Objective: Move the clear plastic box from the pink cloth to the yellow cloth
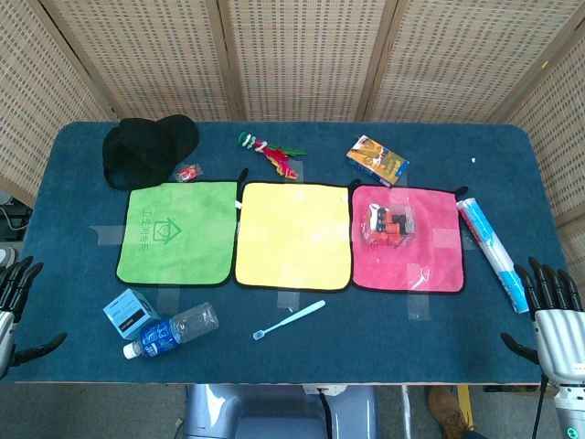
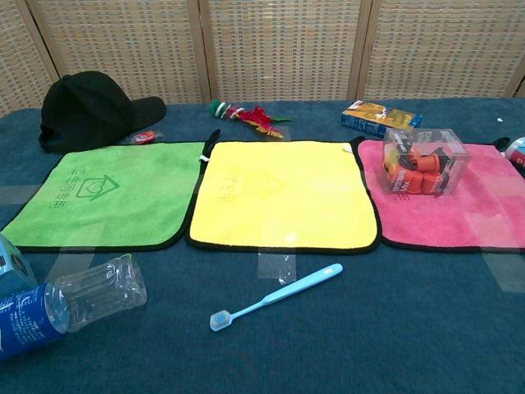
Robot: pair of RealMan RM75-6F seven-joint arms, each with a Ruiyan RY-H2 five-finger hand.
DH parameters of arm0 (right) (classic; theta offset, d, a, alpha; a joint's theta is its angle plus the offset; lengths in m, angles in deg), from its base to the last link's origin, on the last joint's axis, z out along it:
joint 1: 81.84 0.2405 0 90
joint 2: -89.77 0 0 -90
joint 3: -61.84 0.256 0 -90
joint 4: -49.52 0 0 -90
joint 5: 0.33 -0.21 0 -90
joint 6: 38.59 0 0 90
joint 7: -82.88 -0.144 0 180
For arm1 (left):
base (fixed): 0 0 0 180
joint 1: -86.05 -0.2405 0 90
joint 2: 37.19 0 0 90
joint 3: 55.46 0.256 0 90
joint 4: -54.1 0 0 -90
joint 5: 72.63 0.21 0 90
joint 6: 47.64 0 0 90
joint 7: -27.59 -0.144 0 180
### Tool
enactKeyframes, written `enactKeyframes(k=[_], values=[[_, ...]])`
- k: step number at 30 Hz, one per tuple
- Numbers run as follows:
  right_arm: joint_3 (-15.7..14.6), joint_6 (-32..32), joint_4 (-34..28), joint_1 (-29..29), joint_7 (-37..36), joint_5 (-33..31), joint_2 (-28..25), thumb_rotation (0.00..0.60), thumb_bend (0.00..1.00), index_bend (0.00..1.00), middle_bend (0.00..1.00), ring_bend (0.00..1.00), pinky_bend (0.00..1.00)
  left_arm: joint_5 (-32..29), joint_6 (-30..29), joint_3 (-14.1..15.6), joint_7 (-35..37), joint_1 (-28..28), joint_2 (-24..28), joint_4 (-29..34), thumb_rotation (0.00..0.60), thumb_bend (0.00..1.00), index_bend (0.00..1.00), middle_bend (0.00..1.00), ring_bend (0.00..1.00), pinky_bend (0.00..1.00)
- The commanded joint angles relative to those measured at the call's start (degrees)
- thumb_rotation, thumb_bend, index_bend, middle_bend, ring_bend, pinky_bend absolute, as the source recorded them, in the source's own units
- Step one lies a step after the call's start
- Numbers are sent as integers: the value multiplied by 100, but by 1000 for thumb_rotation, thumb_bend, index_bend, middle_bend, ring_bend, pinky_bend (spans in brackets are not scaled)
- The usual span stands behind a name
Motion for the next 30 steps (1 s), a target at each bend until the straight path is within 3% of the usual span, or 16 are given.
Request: enactKeyframes(k=[1,5,8,10,12,13,15,17,25,30], values=[[-2,15,-5,4,2,-9,-1,600,0,0,0,0,0,-3,2,-4,-3,2,-4,-5,600,0,0,0,0,0],[-7,92,-12,26,-20,-56,-7,600,2,0,0,0,0,-37,44,-14,-24,18,-18,-10,600,0,0,0,0,0],[67,531,50,274,-593,-194,67,600,129,0,0,0,0,-171,221,-50,-75,93,-51,-19,600,0,0,0,0,0],[170,868,210,484,-886,-365,128,600,304,0,0,0,0,-228,310,-68,-125,135,-58,-7,600,0,0,0,0,0],[414,1316,459,813,-1162,-706,254,600,545,0,0,0,0,-273,404,-95,-189,193,-78,18,600,0,0,0,0,0],[504,1478,554,933,-1283,-832,311,600,608,1,0,0,0,-296,434,-105,-217,210,-87,23,600,0,0,0,0,0],[797,2026,767,1284,-1789,-1293,447,600,836,38,32,14,58,-379,540,-133,-271,263,-110,28,600,0,0,0,0,0],[1073,2613,1068,1638,-2181,-1799,598,600,962,81,91,57,140,-482,633,-169,-307,310,-126,25,600,0,0,0,0,0],[1549,4194,1949,2528,-2402,-3445,1079,600,1000,99,135,102,195,-749,763,-292,-257,397,-177,-59,600,0,0,0,0,0],[1631,4746,2152,2787,-2516,-4051,1224,600,1000,99,138,107,220,-916,899,-339,-245,456,-183,-85,600,0,0,0,0,0]])
